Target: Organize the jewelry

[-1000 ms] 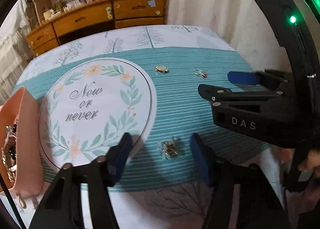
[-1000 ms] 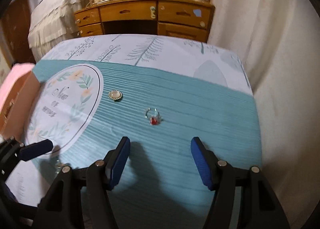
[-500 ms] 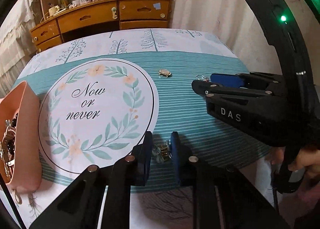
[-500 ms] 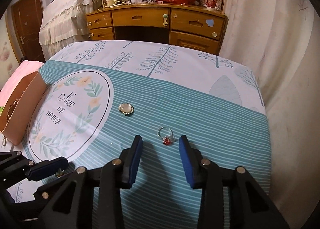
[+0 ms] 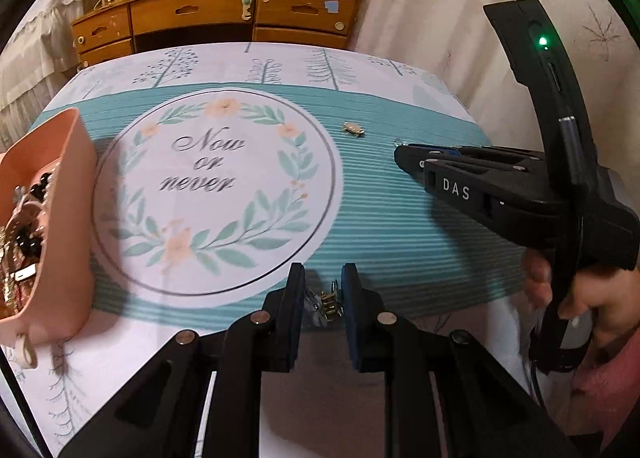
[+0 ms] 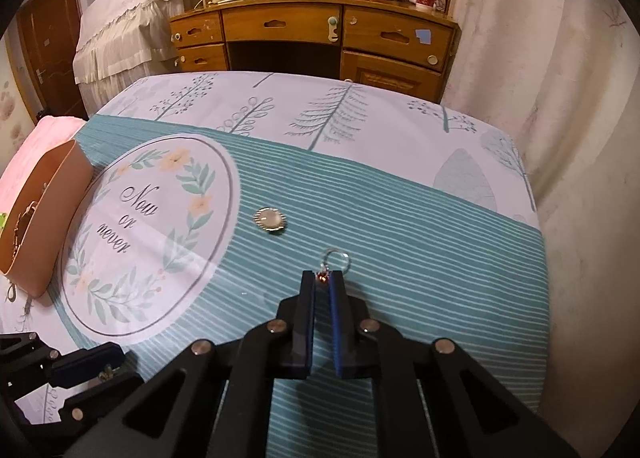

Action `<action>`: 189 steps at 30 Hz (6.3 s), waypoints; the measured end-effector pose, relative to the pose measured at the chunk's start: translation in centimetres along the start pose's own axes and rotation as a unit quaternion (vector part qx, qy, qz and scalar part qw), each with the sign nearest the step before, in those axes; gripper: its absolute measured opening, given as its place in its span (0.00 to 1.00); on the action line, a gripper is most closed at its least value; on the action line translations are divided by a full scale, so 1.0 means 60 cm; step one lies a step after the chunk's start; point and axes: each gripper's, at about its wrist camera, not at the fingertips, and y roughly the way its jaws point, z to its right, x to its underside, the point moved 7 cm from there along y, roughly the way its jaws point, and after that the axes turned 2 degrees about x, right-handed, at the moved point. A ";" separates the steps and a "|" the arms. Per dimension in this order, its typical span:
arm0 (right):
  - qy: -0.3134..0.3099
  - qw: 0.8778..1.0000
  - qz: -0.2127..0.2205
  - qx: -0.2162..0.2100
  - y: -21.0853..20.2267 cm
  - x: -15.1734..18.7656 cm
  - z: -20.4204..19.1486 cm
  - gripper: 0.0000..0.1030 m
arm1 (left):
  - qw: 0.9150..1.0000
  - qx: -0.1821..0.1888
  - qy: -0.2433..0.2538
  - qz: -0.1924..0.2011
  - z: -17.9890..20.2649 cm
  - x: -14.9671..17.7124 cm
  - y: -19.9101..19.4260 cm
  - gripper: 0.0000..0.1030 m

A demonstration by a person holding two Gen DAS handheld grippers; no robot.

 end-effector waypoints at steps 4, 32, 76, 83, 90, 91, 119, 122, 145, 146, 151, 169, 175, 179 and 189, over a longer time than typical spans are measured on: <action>0.003 1.000 -0.002 -0.007 -0.002 0.000 -0.025 0.02 | 1.000 -0.008 -0.001 0.007 -0.027 0.008 -0.021 0.16; 0.090 0.993 -0.005 0.071 0.010 -0.018 -0.004 0.11 | 0.998 -0.050 -0.012 0.044 -0.115 0.016 -0.134 0.16; 0.114 0.983 0.048 -0.135 -0.150 -0.043 -0.377 0.19 | 0.999 -0.009 -0.044 0.015 -0.348 -0.065 -0.188 0.56; 0.160 0.980 0.017 -0.119 -0.126 -0.024 -0.313 0.23 | 0.998 -0.032 -0.052 0.007 -0.358 -0.057 -0.191 0.72; 0.193 0.980 -0.031 -0.027 -0.075 -0.004 -0.194 0.33 | 0.996 -0.052 -0.075 -0.016 -0.362 -0.046 -0.189 0.78; 0.201 0.979 -0.037 -0.015 -0.065 -0.002 -0.174 0.33 | 0.995 -0.057 -0.076 -0.018 -0.361 -0.044 -0.188 0.78; 0.120 0.989 0.019 0.083 0.030 -0.049 -0.052 0.25 | 0.980 -0.151 -0.131 -0.013 -0.380 -0.027 -0.208 0.79; 0.117 0.990 0.018 0.080 0.029 -0.050 -0.057 0.17 | 0.979 -0.153 -0.134 -0.017 -0.385 -0.022 -0.209 0.79; 0.074 0.988 0.096 -0.091 -0.129 -0.116 -0.301 0.17 | 0.980 -0.163 -0.106 -0.037 -0.454 0.017 -0.240 0.79; 0.063 0.989 0.099 -0.094 -0.143 -0.118 -0.319 0.17 | 0.980 -0.163 -0.104 -0.038 -0.458 0.019 -0.243 0.79; 0.019 0.988 0.108 -0.113 -0.194 -0.112 -0.390 0.17 | 0.981 -0.158 -0.102 -0.045 -0.466 0.029 -0.266 0.79; 0.034 0.997 0.011 -0.070 -0.318 0.037 -0.366 0.77 | 0.984 -0.164 -0.063 -0.041 -0.318 0.076 -0.421 0.79; 0.106 0.990 -0.053 -0.071 -0.378 0.151 -0.322 0.94 | 0.988 -0.152 -0.007 -0.030 -0.215 0.114 -0.474 0.79; 0.140 0.986 -0.077 -0.046 -0.421 0.216 -0.291 0.96 | 0.987 -0.159 0.030 -0.025 -0.161 0.122 -0.502 0.79; 0.224 0.968 -0.075 -0.085 -0.485 0.238 -0.289 0.96 | 0.987 -0.154 0.041 -0.005 -0.104 0.124 -0.547 0.95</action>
